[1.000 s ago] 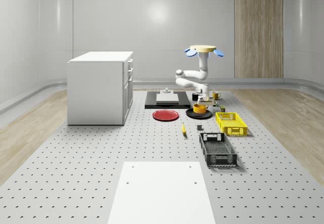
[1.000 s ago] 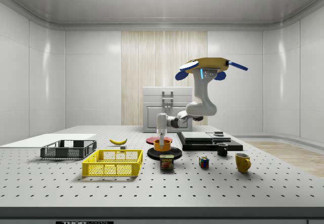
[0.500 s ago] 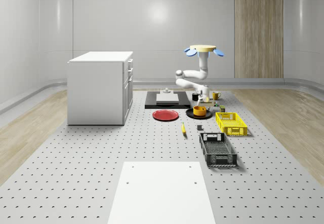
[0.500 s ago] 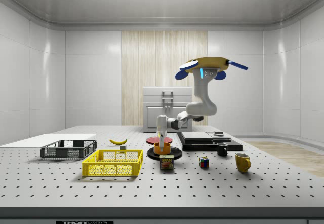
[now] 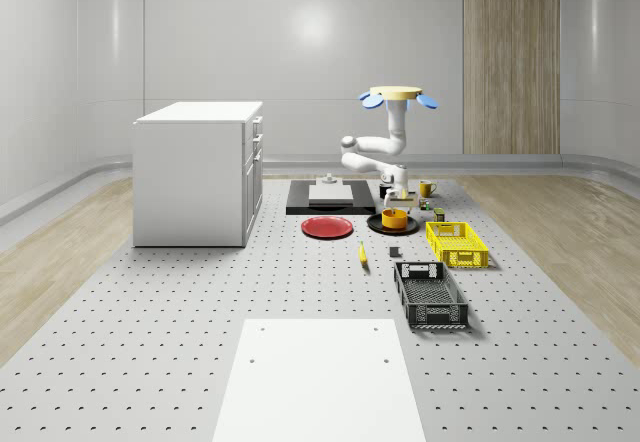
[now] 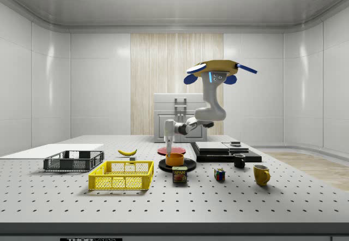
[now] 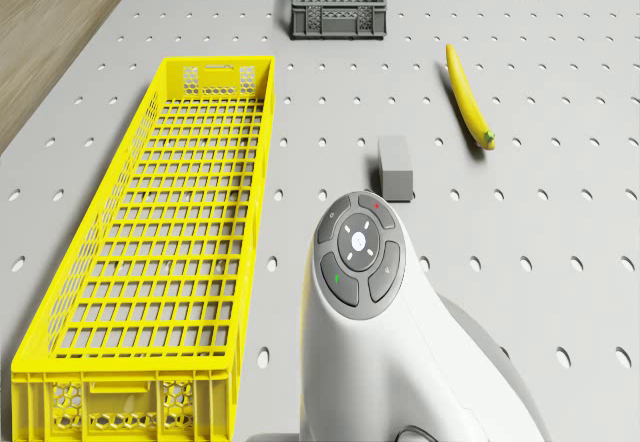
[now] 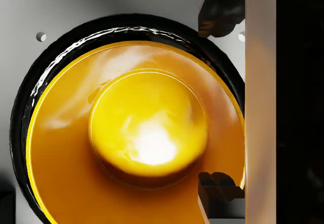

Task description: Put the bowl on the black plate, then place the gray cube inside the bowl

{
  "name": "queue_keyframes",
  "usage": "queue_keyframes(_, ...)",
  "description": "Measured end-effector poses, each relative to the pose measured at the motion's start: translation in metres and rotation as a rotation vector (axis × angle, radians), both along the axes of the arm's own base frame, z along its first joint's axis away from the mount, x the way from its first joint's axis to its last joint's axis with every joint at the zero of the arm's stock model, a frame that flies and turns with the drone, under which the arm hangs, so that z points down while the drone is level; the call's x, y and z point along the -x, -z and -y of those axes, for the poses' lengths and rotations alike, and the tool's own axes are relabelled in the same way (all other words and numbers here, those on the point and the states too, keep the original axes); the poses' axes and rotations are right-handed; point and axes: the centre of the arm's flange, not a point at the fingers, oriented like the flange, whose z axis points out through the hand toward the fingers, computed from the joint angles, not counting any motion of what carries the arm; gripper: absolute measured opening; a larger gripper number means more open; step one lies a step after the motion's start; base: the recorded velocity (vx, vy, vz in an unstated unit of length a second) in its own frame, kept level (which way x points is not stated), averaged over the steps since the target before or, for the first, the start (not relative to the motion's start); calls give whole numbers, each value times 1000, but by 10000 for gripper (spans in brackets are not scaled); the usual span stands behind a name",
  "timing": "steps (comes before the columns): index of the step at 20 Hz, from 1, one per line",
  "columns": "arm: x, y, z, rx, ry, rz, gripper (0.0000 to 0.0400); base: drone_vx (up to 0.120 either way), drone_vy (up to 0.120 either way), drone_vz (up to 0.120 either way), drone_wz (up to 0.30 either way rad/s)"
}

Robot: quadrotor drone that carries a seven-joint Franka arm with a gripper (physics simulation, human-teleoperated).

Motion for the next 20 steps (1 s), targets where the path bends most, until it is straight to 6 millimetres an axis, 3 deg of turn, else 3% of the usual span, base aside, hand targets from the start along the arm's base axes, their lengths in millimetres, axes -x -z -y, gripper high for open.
queue_keyframes(7,0,1,0,0,0,0,399,120,-120,0,0)
queue_keyframes(11,0,1,0,0,0,0,400,120,-10,-10,0)
queue_keyframes(14,0,1,0,0,0,0,400,120,0,-120,0)
queue_keyframes(16,0,1,0,0,0,0,400,120,-80,-120,0)
queue_keyframes(20,0,1,0,0,0,0,400,120,-80,-10,0)
